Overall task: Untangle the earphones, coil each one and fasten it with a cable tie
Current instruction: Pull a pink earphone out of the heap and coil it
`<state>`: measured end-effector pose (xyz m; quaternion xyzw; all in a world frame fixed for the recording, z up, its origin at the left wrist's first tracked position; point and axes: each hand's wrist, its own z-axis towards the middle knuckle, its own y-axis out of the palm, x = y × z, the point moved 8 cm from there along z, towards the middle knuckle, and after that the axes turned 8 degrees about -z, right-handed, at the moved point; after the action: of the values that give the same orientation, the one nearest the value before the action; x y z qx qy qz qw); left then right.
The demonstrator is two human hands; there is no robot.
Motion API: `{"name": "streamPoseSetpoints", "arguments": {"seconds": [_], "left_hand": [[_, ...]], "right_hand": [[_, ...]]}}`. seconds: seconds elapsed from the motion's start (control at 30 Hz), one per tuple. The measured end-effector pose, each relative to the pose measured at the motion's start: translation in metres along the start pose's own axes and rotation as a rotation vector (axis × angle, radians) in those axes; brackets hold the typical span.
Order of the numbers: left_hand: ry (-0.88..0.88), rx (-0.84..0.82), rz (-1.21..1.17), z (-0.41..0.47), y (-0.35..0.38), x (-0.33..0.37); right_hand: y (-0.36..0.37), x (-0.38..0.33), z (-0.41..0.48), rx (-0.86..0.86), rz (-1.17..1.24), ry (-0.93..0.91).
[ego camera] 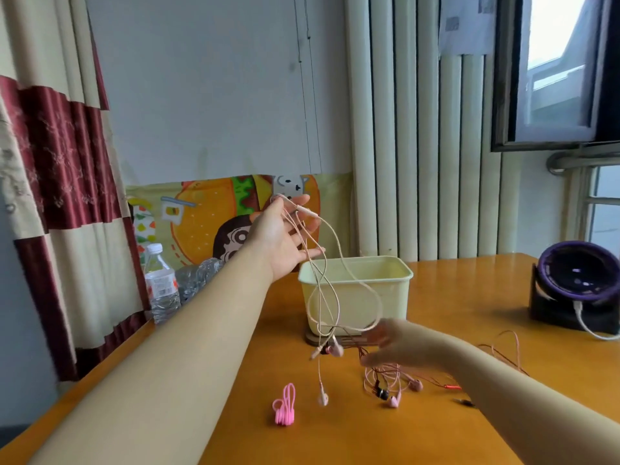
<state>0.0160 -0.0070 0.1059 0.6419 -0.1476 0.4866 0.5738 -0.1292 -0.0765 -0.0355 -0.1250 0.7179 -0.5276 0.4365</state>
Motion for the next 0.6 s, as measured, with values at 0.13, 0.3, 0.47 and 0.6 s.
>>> {"name": "streamPoseSetpoints", "arguments": {"seconds": [0.13, 0.3, 0.47, 0.6], "left_hand": [[0.008, 0.083, -0.056, -0.001, -0.018, -0.002], [0.04, 0.277, -0.165, 0.006, -0.058, 0.003], [0.062, 0.324, -0.265, 0.008, -0.064, 0.002], [0.028, 0.255, -0.298, 0.006, -0.038, -0.003]], "right_hand": [[0.021, 0.0, 0.008, -0.06, 0.093, -0.029], [0.007, 0.005, 0.008, -0.05, 0.597, 0.022], [0.029, -0.018, 0.009, -0.092, -0.025, -0.07], [0.047, -0.032, 0.021, 0.05, -0.062, -0.099]]}}
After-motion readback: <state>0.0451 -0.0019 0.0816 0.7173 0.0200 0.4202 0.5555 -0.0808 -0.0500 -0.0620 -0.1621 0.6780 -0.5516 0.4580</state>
